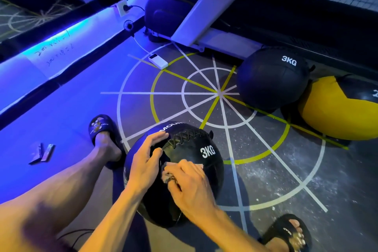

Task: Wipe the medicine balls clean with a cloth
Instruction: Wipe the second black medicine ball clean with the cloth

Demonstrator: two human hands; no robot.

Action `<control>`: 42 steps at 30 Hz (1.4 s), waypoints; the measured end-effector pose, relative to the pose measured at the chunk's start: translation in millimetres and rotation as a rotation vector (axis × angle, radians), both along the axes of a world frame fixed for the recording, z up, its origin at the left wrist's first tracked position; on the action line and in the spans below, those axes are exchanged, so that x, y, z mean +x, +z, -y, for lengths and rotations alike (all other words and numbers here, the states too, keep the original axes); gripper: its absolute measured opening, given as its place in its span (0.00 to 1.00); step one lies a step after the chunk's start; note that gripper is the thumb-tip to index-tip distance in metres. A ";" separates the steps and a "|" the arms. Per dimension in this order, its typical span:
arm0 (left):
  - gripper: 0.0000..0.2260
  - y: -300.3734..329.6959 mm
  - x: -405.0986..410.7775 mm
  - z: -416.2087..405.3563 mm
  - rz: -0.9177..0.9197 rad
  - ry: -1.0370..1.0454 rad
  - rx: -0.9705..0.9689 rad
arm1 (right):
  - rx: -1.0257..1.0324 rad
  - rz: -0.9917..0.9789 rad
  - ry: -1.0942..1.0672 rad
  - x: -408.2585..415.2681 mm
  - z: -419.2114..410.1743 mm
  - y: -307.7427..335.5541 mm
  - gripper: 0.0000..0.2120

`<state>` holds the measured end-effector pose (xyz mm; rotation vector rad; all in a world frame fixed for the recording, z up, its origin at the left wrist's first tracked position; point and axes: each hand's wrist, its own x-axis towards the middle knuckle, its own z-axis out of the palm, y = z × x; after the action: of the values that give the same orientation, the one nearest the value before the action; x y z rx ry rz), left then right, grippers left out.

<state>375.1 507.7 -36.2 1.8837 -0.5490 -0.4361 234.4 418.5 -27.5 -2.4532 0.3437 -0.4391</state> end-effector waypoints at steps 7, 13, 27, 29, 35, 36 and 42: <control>0.26 3.0 -8.9 1.0 -0.002 0.001 0.000 | 0.151 -0.074 -0.442 52.3 87.4 -7.2 0.10; 0.26 1.8 -9.6 -7.7 -0.028 0.035 -0.021 | 0.019 -0.055 0.044 30.5 22.2 9.2 0.07; 0.36 3.4 -20.5 -9.3 -0.145 0.033 -0.071 | -0.037 -0.230 0.146 54.4 72.0 39.1 0.07; 0.36 3.8 -21.6 -8.5 -0.148 0.033 -0.082 | -0.005 -0.261 0.115 53.9 83.5 40.5 0.08; 0.36 -0.6 -36.2 -1.8 -0.112 0.045 -0.048 | 0.019 -0.265 -0.098 57.4 99.0 32.0 0.10; 0.36 -3.0 -36.3 -2.0 -0.113 0.047 -0.065 | 0.031 -0.245 0.014 54.4 82.7 31.9 0.08; 0.36 -0.7 -42.1 -1.6 -0.134 0.038 -0.097 | -0.155 -0.370 -0.009 59.8 118.2 25.6 0.09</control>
<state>333.0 509.4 -36.9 1.7554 -0.4367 -0.4975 294.2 300.2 -1.9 -2.6831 0.4881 -0.0104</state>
